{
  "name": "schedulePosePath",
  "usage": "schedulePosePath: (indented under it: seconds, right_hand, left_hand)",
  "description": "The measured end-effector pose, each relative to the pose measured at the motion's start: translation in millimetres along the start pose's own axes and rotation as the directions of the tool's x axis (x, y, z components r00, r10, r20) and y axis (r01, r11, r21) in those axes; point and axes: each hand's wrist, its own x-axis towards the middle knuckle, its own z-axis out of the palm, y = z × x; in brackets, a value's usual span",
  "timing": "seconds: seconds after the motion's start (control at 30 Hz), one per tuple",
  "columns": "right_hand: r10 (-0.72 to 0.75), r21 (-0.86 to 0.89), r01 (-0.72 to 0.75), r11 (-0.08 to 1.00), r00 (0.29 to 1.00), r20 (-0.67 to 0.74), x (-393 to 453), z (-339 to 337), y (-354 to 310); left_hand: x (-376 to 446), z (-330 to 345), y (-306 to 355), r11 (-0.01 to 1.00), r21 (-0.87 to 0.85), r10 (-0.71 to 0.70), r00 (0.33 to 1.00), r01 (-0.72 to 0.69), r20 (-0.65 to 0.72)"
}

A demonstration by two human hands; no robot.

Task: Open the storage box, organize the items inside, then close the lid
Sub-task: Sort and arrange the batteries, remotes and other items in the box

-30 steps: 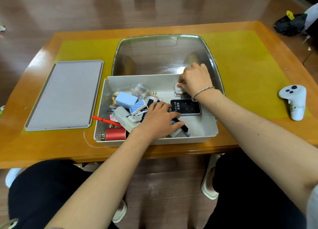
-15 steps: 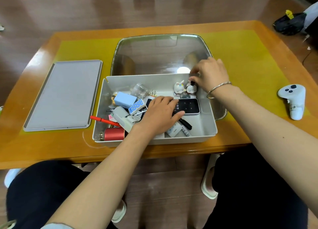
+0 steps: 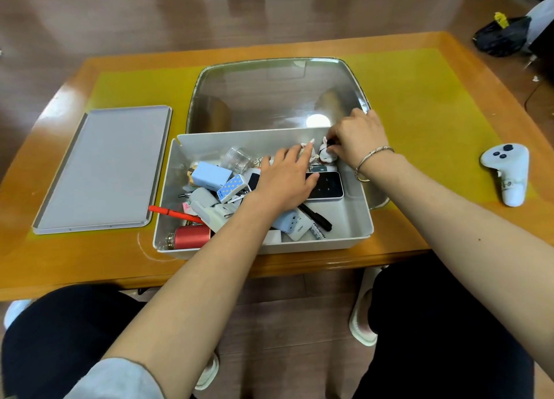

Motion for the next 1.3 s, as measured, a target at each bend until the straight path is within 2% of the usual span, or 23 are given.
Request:
schedulePosePath:
  seconds: [0.5, 0.67, 0.8, 0.87, 0.97, 1.1, 1.3]
  right_hand:
    - [0.007, 0.032, -0.008, 0.999, 0.999, 0.033, -5, -1, -1]
    - [0.019, 0.087, -0.015, 0.996, 0.999, -0.047, -16, -7, 5]
    - [-0.040, 0.077, 0.046, 0.996, 0.996, -0.085, -29, -14, 1]
    - [-0.102, 0.064, 0.104, 0.992, 0.994, -0.040, -36, -16, -8]
    - [-0.201, 0.004, 0.202, 0.979, 0.974, 0.103, -45, -14, -25]
    - [-0.166, 0.021, 0.167, 0.986, 0.944, 0.286, -49, -6, -41]
    - [-0.154, 0.009, 0.162, 0.987, 0.912, 0.381, -46, 4, -51]
  left_hand:
    - [0, 2, -6, 0.998, -0.064, 0.009, 0.998, -0.005, 0.061]
    - [-12, -11, -11, 0.996, -0.078, 0.039, 0.998, -0.042, -0.041]
    - [-37, -29, -26, 0.989, -0.149, 0.000, 0.984, -0.027, -0.179]
    - [-52, -37, -36, 0.983, -0.185, -0.056, 0.965, 0.007, -0.258]
    - [-74, -44, -50, 0.969, -0.235, -0.154, 0.928, 0.075, -0.339]
    - [-95, -44, -64, 0.951, -0.282, -0.235, 0.887, 0.126, -0.398]
    - [-109, -34, -77, 0.945, -0.297, -0.255, 0.876, 0.136, -0.410]
